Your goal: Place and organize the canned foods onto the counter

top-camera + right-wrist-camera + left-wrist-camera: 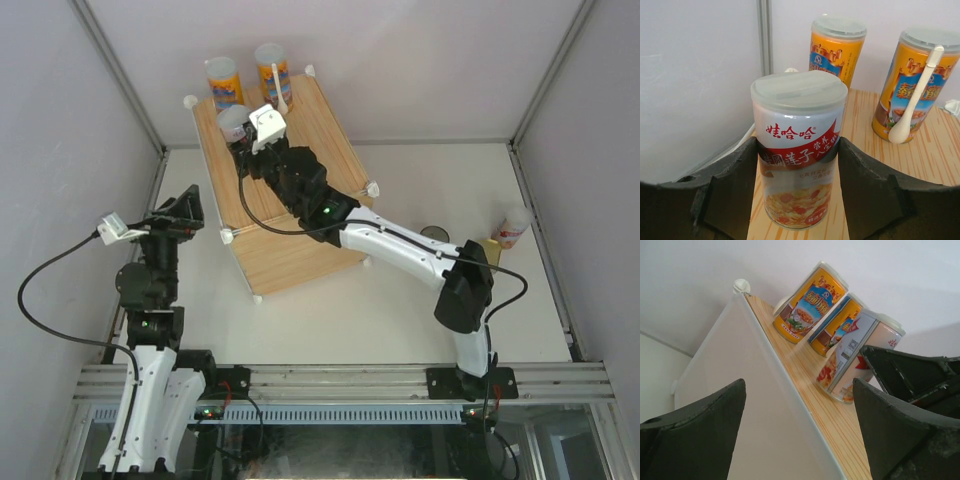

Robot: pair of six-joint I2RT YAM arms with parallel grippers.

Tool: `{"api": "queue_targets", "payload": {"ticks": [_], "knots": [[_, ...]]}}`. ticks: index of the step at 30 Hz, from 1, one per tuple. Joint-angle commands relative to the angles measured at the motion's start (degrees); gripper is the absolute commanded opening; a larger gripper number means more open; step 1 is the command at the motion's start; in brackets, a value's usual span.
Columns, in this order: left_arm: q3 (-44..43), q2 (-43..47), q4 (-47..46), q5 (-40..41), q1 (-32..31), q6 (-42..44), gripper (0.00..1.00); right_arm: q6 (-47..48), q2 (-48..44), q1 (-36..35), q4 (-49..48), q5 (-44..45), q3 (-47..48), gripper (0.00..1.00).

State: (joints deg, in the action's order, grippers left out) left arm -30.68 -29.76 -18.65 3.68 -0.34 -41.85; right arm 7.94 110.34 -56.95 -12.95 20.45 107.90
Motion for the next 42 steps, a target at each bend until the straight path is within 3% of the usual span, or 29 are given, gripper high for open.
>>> {"api": "queue_targets", "payload": {"ticks": [1, 14, 26, 28, 31, 33, 37, 42], "knots": [[0.06, -0.8, -0.48, -0.99, 0.25, 1.02, 0.91, -2.2, 1.54, 1.76, -15.05, -2.14, 5.73, 0.0], [-0.44, -1.9, -1.36, -3.79, 0.27, -0.03, 0.91, -3.68, 11.33, 4.2, -19.22, -2.98, 13.47, 0.0], [-0.26, -1.71, -1.82, -4.0, 0.3, -0.52, 0.91, -2.06, 11.39, 3.24, -17.82, -2.12, 11.84, 0.01], [-0.2, -1.64, -1.85, -3.92, 0.27, -0.52, 0.91, -1.87, 11.05, 3.0, -17.13, -1.53, 11.47, 0.15], [-0.21, -1.48, -1.91, -3.69, 0.3, -0.44, 0.91, -2.54, 10.54, 3.01, -15.91, -0.94, 10.93, 0.56], [-0.11, -1.37, -1.91, -3.6, 0.32, -0.39, 0.91, -2.84, 10.36, 2.98, -14.82, -0.87, 11.01, 0.72], [-0.05, -1.17, -1.91, -3.29, 0.31, -0.26, 0.91, -3.19, 9.89, 3.03, -13.08, -0.26, 11.04, 0.9], [0.07, -1.18, -2.04, -3.16, 0.38, -0.32, 0.91, -3.22, 8.67, 3.01, -11.07, 0.65, 10.82, 0.94]]}}
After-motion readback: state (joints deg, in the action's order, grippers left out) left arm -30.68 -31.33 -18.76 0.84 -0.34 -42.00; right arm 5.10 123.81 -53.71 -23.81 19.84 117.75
